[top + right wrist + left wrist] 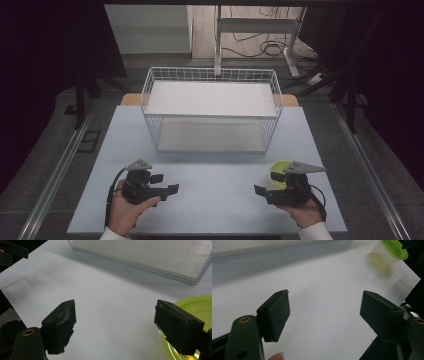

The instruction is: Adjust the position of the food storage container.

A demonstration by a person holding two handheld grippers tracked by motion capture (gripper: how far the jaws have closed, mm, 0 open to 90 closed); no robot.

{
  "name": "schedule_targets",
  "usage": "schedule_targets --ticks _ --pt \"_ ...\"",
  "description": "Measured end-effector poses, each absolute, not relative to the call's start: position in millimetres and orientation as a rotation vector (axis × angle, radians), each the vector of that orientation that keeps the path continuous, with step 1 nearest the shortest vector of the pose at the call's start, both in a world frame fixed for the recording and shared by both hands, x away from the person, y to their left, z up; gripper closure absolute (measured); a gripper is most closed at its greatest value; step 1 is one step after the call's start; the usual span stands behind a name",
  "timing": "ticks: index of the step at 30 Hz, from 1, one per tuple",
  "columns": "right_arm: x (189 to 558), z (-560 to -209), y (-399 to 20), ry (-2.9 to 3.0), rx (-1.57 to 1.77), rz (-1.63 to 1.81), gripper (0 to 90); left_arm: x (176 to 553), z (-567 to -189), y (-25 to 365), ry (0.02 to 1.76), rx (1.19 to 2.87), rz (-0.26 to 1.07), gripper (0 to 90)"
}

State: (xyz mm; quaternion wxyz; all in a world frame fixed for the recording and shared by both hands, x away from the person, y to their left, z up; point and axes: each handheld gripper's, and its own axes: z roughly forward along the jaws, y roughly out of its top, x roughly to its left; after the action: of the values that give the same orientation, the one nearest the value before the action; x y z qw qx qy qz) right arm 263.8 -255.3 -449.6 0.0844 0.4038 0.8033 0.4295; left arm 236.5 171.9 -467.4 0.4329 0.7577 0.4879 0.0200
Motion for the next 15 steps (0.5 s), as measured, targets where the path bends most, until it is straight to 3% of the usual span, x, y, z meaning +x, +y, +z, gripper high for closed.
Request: schedule_targets --ticks 15 --pt "264.6 -448.6 -260.0 2.372 1.224 1.257 18.0 236.2 -465.9 171.7 1.204 1.896 0.032 22.9"
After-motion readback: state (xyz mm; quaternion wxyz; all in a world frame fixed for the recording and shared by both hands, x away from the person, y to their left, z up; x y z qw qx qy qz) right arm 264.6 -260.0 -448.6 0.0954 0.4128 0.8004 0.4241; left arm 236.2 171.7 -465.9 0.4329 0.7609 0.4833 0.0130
